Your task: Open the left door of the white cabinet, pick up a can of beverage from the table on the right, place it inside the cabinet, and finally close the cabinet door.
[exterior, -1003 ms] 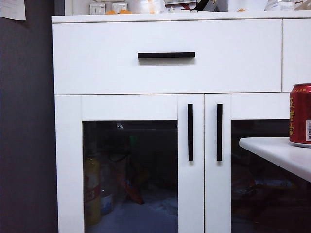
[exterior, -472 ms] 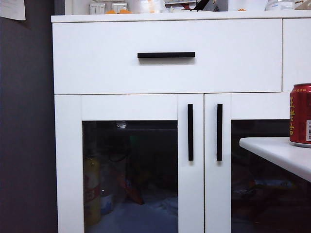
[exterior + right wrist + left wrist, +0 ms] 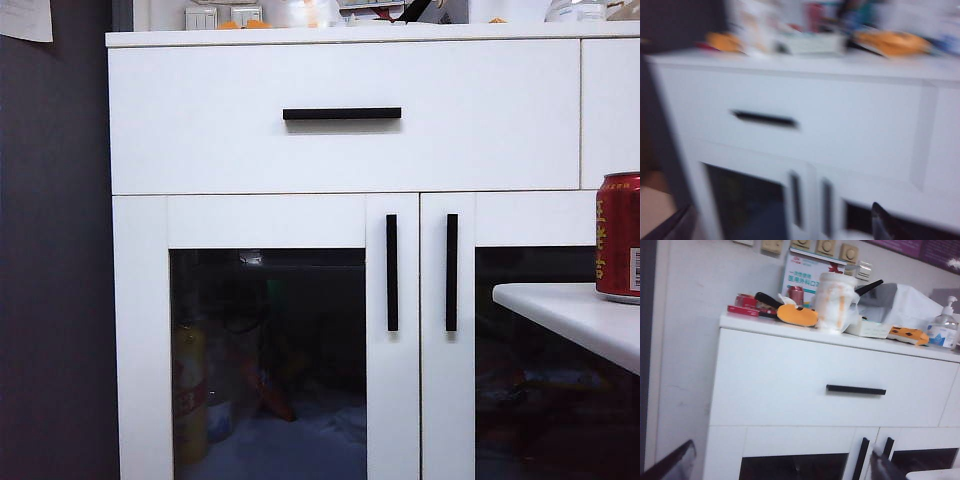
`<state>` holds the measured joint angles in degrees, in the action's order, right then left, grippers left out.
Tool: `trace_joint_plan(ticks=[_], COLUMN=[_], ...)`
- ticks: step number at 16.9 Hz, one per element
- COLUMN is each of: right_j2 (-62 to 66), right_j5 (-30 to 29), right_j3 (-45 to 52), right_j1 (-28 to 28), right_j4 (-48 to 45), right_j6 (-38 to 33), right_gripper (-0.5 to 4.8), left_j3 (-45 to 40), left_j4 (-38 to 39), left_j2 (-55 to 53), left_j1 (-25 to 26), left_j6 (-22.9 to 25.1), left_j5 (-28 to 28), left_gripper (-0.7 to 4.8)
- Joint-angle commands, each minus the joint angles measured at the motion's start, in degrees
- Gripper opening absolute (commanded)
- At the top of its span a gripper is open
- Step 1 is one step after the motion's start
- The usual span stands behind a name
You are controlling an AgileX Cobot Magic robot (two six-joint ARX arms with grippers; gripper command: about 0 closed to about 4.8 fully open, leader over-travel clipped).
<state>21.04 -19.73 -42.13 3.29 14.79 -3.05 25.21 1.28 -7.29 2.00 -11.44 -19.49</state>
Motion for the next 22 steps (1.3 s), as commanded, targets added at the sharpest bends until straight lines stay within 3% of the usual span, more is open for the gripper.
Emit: trace_joint_plan(ticks=[1,4,6,8,11,15,20,22], right_j2=[3.58,6.14,7.98,10.86,15.34,20.28,25.31,27.91], right_j5=[-3.76,-2.78,-2.67,-2.73,-2.99,-2.91,-2.80,-1.79], right_j3=[-2.89,-3.28,-4.90,-7.26,-10.40,-13.22,-13.84,-13.86], right_j1=[0.09,0.04,0.04,0.11,0.17,0.22,1.55,4.02], right_j4=[-9.94,-17.86,-16.37,-13.92,-13.29,-13.62,-16.90,-17.66], right_j6=[-1.70,0.02,-1.14,-3.13,-3.23,-3.37,-5.57,-5.55], right_gripper=[4.72,4.72,4.72,4.72,4.71,4.71,4.72,4.71], left_j3=[2.71,4.68,7.76,11.28,14.91,15.98,16.48,18.64], left_j4=[-7.04,-20.79,-23.89,-24.11,-24.63,-34.12,-47.32,-47.23], left_j2=[-8.52,-20.46,-27.50,-34.34,-44.89,-58.80,-74.07,-79.12], left_j1=[0.04,-0.90,-4.28,-9.90,-20.04,-29.86,-33.51,-34.38], left_j6=[-2.95,-9.79,-11.69,-10.75,-6.88,-2.51,-2.05,-2.05], left_j5=[-4.28,-7.82,-7.76,-6.71,0.37,7.39,10.95,12.39], left_gripper=[4.79,4.79,4.79,4.79,4.79,4.79,4.79,4.79])
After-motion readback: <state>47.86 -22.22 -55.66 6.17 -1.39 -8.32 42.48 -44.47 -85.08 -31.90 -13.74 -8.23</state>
